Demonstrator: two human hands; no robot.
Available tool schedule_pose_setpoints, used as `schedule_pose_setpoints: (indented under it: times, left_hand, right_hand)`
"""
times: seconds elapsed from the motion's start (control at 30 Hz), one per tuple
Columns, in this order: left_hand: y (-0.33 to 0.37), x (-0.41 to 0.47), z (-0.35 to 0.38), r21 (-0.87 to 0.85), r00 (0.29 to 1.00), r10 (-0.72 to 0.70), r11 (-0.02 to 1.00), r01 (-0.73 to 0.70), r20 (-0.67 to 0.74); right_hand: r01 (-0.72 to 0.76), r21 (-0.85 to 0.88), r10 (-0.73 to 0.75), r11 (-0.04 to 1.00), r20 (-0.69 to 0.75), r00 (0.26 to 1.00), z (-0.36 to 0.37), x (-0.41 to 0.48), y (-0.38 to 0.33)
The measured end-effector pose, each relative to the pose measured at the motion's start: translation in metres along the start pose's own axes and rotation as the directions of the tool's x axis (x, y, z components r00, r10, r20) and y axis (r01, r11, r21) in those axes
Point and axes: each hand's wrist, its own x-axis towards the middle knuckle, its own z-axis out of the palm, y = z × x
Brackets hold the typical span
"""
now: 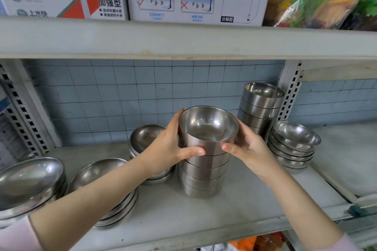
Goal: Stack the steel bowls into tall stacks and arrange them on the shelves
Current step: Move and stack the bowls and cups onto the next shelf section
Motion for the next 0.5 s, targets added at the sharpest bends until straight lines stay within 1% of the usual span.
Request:
schedule_pose_setpoints:
  times: [0.17,0.3,0.37,0.43,0.5]
  left_hand:
    - [0.002,-0.011,0.018,-0.107,0.998,0.049,0.993,-0.052,-0.026]
    - [-0.007,-0.031,0.04,-0.113,0.997,0.017,0.993,-0.025,-0.076]
    - [-0.012,-0.041,0.049,-0.161,0.997,-0.012,0.987,-0.002,-0.08]
    - [-0.013,-0.049,0.054,-0.215,0.996,-0.035,0.976,0.016,-0.087]
    - [-0.015,-0.054,0.057,-0.267,0.995,-0.056,0.963,0.031,-0.086]
  right_hand:
    - [-0.005,-0.002,0.005,1.0,0.007,1.0,0.0,-0.001,-0.001]
    - [-0.029,0.034,0.028,0.999,0.034,0.999,0.0,-0.005,0.001]
    - [-0.15,0.122,0.144,0.981,0.051,0.988,0.001,-0.006,0.005]
    - [-0.315,0.225,0.3,0.922,0.097,0.949,0.002,-0.006,0.008]
    - [-0.428,0.3,0.408,0.853,0.13,0.904,0.001,-0.005,0.012]
